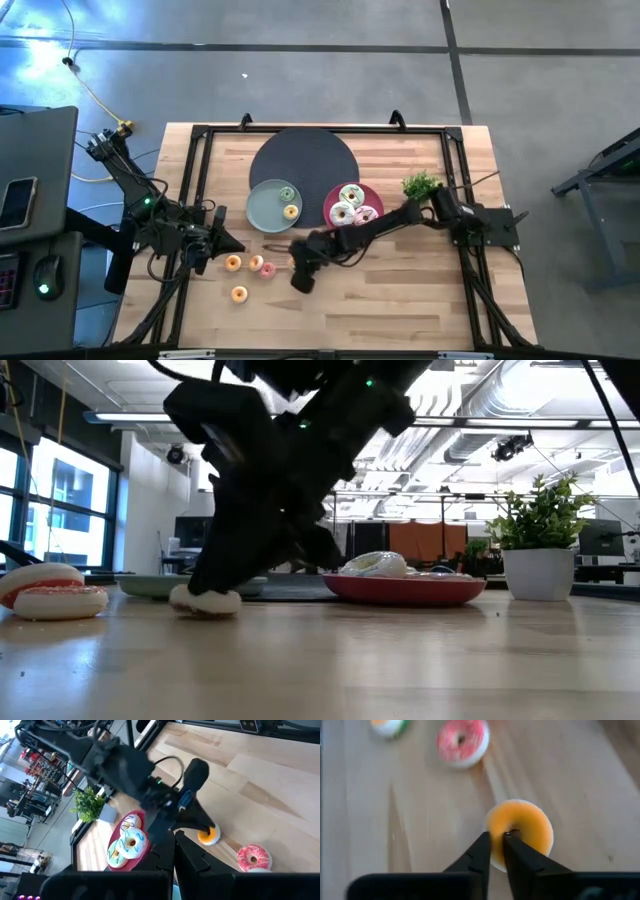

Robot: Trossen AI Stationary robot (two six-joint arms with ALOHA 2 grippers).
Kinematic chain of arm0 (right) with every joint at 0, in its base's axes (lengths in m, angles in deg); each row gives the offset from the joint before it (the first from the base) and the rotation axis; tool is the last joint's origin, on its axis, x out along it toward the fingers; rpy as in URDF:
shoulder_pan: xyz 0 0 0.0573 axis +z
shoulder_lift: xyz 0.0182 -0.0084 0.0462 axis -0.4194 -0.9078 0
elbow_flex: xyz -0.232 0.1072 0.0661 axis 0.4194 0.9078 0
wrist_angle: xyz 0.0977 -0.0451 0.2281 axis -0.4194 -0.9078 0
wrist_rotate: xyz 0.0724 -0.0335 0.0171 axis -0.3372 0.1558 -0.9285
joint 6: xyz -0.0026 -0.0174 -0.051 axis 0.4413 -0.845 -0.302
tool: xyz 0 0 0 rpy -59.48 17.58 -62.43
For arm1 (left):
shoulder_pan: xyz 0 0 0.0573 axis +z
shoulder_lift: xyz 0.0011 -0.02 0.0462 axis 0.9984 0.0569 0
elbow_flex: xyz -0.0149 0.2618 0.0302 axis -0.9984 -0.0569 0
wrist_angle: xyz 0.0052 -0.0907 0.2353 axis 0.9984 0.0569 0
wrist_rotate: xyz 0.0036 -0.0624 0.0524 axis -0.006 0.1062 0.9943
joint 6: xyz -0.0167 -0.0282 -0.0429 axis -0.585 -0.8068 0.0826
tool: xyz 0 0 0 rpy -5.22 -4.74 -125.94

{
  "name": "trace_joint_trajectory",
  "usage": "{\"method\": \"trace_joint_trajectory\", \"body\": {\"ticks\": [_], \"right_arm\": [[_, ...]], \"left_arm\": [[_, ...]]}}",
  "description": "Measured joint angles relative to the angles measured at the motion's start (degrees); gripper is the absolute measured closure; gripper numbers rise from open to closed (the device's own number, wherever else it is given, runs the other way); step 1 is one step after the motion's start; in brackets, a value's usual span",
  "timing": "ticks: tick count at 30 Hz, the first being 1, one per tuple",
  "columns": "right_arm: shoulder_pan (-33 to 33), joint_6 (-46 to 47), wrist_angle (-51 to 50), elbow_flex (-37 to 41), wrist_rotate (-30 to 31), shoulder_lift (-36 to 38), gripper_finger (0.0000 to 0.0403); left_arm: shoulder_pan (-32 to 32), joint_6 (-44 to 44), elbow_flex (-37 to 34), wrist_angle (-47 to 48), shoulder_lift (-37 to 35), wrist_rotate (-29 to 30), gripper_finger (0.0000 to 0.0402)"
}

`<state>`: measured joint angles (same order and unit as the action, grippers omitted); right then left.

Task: Pick & Place donuts
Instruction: Put the small brown doughnut on the blue plate

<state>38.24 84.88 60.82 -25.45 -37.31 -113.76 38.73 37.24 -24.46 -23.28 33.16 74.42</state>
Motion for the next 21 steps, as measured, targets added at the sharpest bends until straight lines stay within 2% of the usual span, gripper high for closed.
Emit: {"method": "trace_joint_trajectory", "body": {"ticks": [3,6,11,13,16,18,21], "right_arm": [[-1.4,3.4,1.4,0.0,-0.4,0.0,0.0397],[-2.6,8.2,3.1,0.0,-1.1,0.0,0.0389],[-4.4,16.9,17.5,0.0,-8.5,0.2,0.04],[-5.2,23.7,22.4,-0.1,-10.8,0.4,0.0396],[-6.8,37.1,23.7,0.7,-15.1,0.5,0.0387],[-7.4,45.6,24.2,3.6,-16.1,0.5,0.0385],[-7.4,54.7,32.4,9.8,-17.2,0.2,0.0384]], "left_arm": [[0.0,0.0,0.0,0.2,0.0,0.0,0.0402],[0.0,0.0,0.0,0.2,0.0,0.0,0.0402],[0.0,0.0,0.0,0.2,0.0,-0.1,0.0402],[0.0,0.0,0.0,0.2,0.0,-0.1,0.0402],[0.0,0.0,0.0,0.2,0.0,0.0,0.0402],[0.0,0.6,0.0,0.2,0.0,0.0,0.0402],[0.0,1.3,0.0,0.1,0.0,0.0,0.0402]]}}
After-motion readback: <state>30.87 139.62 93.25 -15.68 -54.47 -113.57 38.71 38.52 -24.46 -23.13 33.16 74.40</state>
